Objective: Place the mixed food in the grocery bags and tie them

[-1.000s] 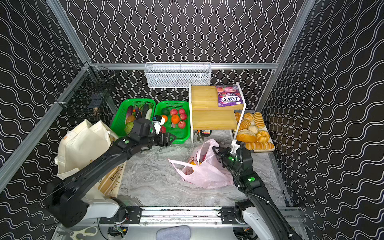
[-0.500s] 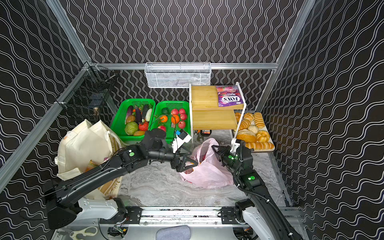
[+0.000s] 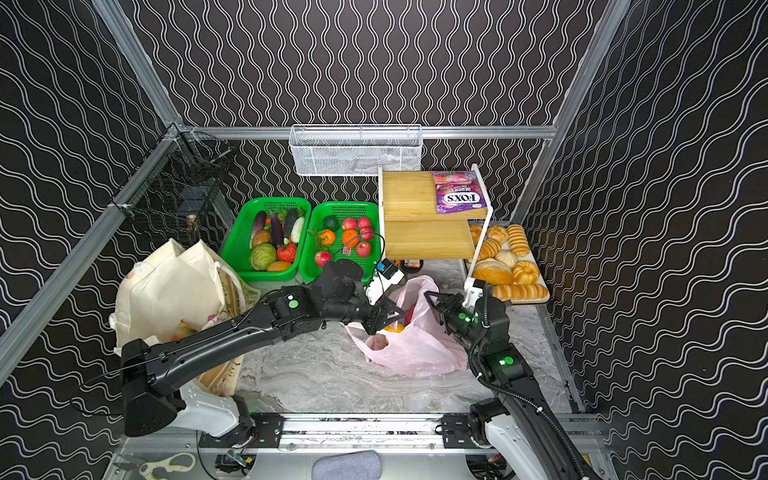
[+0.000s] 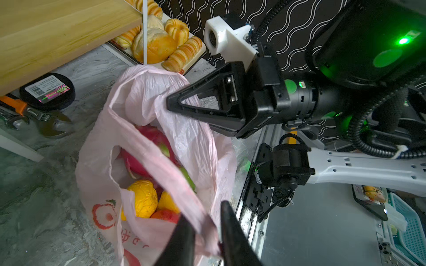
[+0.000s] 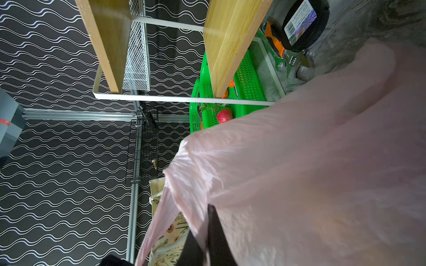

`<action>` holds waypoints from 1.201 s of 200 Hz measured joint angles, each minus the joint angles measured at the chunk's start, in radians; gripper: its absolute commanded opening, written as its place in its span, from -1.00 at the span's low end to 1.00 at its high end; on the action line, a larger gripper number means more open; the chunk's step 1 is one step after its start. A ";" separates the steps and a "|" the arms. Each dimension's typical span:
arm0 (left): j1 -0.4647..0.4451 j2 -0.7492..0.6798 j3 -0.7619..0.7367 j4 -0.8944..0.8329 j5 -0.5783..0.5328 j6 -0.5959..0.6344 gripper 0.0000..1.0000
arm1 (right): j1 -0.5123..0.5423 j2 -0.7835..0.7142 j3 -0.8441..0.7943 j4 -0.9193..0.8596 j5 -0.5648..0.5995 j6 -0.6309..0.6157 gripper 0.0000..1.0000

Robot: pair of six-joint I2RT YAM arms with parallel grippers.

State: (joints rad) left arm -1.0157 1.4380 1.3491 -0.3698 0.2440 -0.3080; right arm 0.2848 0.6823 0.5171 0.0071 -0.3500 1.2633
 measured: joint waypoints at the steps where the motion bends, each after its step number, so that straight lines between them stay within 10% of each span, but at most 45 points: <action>1: 0.000 -0.002 0.000 -0.001 -0.003 0.005 -1.00 | 0.000 0.000 0.000 0.000 0.000 0.000 -0.83; 63: 0.070 -0.107 0.076 -0.111 -0.083 -0.029 -1.00 | 0.000 0.016 0.171 -0.130 -0.011 -0.233 0.04; 137: 0.195 -0.084 0.214 -0.232 -0.048 -0.082 -1.00 | 0.046 0.004 0.398 -0.384 -0.104 -0.738 -0.03; 240: 0.339 0.004 0.253 -0.262 0.076 -0.134 -1.00 | 0.941 0.339 0.427 -0.402 0.299 -1.412 0.18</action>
State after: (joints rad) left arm -0.6765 1.4422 1.6024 -0.6315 0.3199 -0.4419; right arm 1.2259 1.0214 0.9440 -0.3946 -0.0505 -0.1490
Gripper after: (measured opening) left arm 0.048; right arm 0.583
